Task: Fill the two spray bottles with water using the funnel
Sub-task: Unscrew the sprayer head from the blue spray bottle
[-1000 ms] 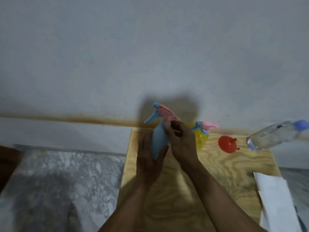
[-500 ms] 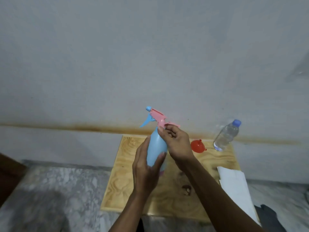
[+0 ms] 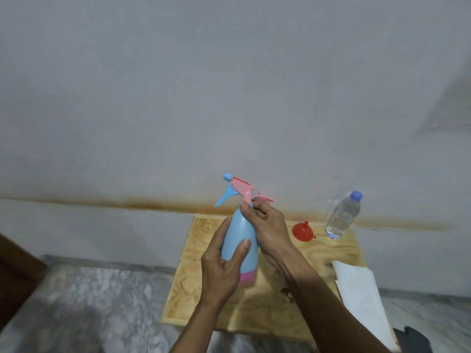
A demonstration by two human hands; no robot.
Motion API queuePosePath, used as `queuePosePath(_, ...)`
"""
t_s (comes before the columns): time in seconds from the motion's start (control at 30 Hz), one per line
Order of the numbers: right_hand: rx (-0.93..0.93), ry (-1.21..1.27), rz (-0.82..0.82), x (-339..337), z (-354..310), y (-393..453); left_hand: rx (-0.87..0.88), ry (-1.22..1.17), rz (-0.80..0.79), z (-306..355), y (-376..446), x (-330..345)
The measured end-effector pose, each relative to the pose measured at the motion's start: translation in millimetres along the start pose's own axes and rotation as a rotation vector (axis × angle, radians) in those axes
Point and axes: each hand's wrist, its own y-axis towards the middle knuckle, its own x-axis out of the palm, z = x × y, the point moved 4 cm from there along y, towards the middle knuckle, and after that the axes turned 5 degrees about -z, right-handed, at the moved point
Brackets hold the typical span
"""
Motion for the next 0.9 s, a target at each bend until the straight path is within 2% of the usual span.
queuePosePath(0.1,0.000,-0.013,-0.002,16,1,4,-0.019,-0.050,-0.022,3,7,-13)
queuePosePath(0.27,0.000,0.042,0.094,37,5,15,-0.026,-0.127,-0.041,2,20,-37)
queuePosePath(0.4,-0.018,-0.016,0.079,54,7,17,-0.033,-0.172,-0.049,3,28,-51)
queuePosePath(0.9,-0.078,-0.059,0.156,61,-5,30,-0.022,-0.149,-0.054,4,50,-54)
